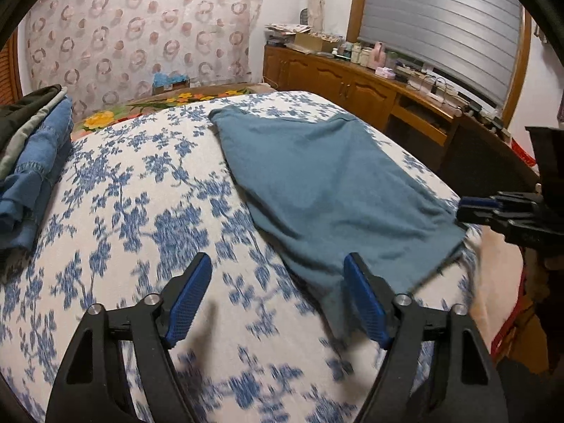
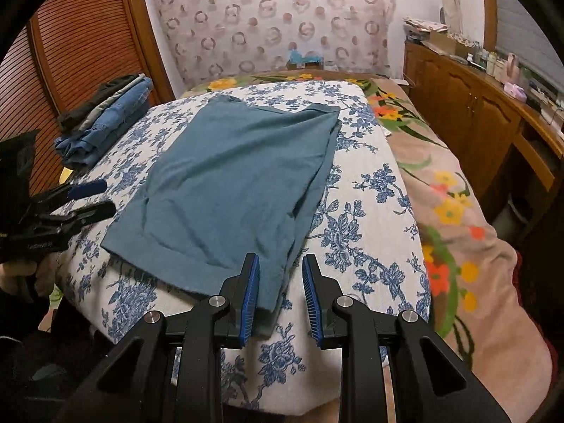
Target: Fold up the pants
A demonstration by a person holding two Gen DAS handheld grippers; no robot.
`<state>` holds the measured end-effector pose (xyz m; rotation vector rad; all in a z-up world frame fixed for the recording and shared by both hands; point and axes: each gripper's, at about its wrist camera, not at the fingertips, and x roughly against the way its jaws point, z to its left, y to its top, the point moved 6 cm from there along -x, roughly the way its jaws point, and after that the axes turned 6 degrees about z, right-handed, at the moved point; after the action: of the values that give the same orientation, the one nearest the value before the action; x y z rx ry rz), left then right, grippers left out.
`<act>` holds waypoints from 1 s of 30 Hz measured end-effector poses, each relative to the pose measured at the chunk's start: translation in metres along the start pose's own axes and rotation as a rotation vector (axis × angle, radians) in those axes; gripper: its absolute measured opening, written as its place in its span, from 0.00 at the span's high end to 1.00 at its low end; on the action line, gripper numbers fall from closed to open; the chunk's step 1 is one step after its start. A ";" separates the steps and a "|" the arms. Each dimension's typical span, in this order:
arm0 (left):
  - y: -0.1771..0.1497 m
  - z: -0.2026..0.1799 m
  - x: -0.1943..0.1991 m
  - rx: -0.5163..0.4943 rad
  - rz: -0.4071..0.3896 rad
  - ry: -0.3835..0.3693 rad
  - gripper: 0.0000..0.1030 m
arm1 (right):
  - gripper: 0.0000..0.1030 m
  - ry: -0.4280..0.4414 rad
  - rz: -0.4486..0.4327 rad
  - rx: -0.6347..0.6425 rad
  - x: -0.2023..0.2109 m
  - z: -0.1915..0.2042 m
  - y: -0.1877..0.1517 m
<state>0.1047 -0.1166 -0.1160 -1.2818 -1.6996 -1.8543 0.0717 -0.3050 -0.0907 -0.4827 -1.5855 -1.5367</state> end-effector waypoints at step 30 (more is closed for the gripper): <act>-0.017 -0.032 -0.005 -0.028 0.028 -0.145 0.83 | 0.80 0.062 0.006 -0.047 -0.011 0.008 -0.011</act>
<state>0.0825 -0.1431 -0.1266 -1.4759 -1.7224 -1.8144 0.0673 -0.2961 -0.1050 -0.4607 -1.5023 -1.5728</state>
